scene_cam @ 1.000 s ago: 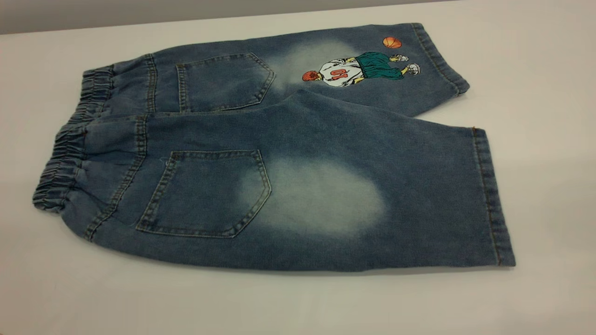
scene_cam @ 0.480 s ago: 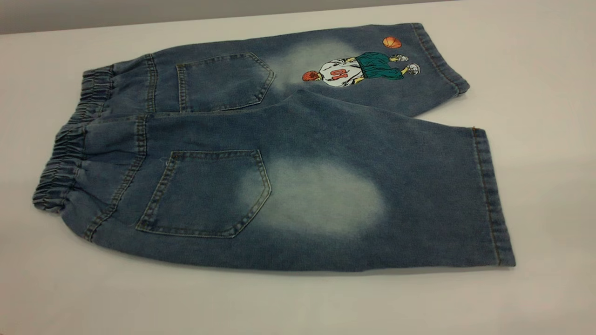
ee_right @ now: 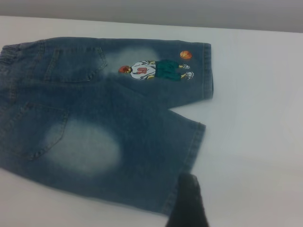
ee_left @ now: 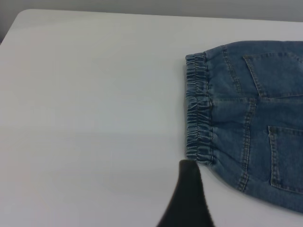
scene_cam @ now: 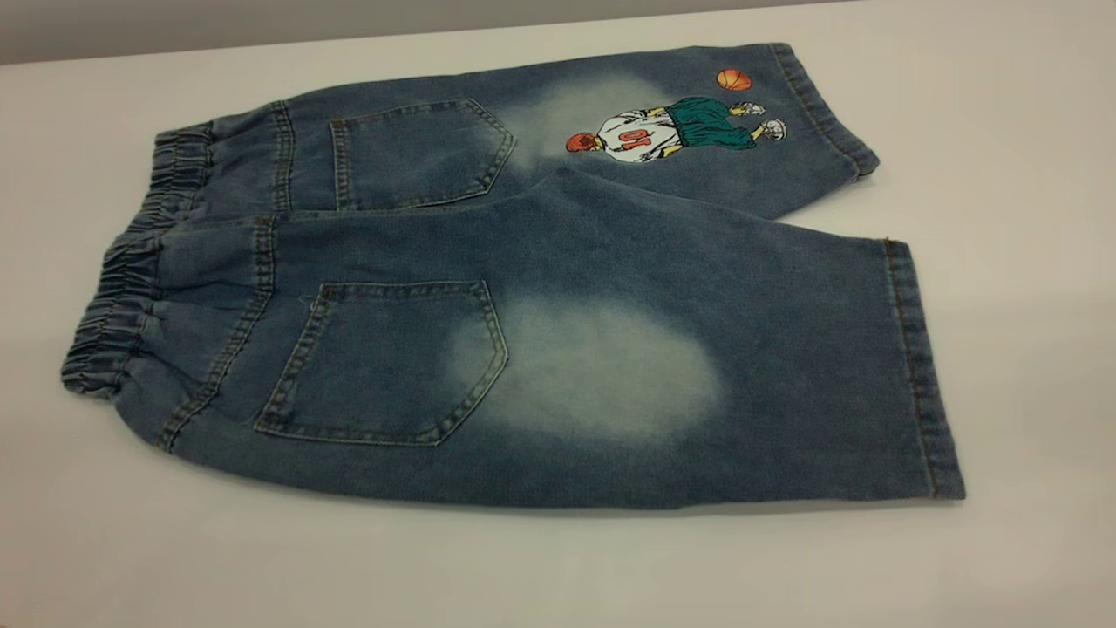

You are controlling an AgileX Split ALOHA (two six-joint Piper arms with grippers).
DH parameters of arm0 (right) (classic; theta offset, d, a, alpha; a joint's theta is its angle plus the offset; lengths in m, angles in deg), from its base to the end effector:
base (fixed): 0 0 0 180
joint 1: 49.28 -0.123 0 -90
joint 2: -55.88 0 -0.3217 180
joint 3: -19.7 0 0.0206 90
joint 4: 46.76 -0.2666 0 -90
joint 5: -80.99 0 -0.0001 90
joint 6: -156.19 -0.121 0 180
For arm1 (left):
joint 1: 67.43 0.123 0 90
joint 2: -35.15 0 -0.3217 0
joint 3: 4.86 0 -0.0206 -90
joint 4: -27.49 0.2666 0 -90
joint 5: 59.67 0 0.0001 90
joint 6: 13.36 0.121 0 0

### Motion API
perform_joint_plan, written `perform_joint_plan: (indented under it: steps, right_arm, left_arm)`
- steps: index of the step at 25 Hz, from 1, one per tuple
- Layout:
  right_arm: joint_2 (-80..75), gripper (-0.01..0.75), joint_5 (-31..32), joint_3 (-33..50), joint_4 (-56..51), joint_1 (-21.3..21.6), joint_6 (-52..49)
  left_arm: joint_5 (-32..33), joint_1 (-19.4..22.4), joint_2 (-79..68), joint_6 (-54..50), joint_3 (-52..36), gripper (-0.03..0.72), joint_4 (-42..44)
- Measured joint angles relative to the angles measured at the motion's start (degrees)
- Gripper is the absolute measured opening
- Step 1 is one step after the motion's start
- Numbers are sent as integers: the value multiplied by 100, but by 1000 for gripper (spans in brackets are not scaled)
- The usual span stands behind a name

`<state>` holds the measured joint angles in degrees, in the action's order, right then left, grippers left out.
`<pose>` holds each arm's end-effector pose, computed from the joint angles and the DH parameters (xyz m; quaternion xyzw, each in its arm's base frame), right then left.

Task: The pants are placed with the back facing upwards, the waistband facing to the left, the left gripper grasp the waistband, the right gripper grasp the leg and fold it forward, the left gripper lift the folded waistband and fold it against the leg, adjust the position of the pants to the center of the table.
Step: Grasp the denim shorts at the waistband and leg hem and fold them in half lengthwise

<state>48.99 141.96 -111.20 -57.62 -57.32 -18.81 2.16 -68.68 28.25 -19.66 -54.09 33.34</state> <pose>-0.0059 0.0193 0.2744 -0.1004 0.8427 0.1083 0.5178 -0.0027 0.0109 0.2710 -0.0402 0.8549 0.0170 0.5169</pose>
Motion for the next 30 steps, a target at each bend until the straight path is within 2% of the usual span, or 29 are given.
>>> perform_joint_plan:
  steps: [6,11,15,18,23,30]
  right_arm:
    - [0,476,-58,-5,-212,0,18]
    - [-593,476,-366,-59,-683,0,18]
    - [-1503,476,-819,-73,-1051,0,149]
    - [-2194,476,-1334,-73,-1340,0,480]
    - [-3371,476,-2040,-73,-1536,0,917]
    - [-4719,476,-2435,-77,-1757,0,1075]
  left_arm:
    - [-47,0,-21,1,83,529,19]
    - [-620,-7,-558,-448,343,529,151]
    - [-624,-7,-1676,-493,524,529,662]
    - [-905,-7,-2679,-493,692,529,805]
    - [-1535,-7,-4416,-633,735,529,256]
    - [-2304,-2,-6375,-645,735,526,-282]
